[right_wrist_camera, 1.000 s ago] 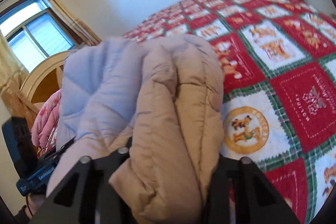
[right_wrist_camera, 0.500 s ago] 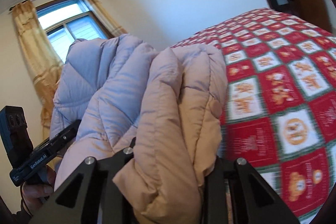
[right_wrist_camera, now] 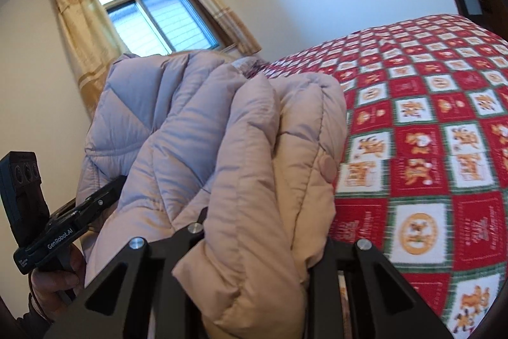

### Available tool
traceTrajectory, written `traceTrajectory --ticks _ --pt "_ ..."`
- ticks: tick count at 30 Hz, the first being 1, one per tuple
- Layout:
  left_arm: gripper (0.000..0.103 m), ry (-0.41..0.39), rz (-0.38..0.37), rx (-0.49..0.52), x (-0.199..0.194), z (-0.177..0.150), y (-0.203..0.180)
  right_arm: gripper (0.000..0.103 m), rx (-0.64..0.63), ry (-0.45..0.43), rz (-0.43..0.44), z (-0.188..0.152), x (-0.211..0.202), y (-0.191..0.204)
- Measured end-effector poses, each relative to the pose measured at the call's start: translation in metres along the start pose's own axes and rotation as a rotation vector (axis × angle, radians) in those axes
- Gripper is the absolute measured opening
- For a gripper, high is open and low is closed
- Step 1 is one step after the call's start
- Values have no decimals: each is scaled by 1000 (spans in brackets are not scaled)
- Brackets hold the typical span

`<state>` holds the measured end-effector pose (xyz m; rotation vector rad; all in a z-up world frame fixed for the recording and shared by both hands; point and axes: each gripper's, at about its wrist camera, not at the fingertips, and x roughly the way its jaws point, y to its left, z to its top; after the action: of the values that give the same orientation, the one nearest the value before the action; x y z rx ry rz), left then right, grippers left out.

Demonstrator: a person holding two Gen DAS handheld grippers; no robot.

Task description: Fold large clothes

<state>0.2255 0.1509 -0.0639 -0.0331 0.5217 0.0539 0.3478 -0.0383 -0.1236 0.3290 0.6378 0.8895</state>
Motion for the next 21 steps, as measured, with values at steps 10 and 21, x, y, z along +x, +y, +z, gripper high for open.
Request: traceTrajectory --ticks 10,21 --pt "36 52 14 -58 20 -21 39 26 -37 97 -14 -10 40 21" --pt "36 94 11 -90 37 -35 65 26 -57 149 -34 -18 68 30"
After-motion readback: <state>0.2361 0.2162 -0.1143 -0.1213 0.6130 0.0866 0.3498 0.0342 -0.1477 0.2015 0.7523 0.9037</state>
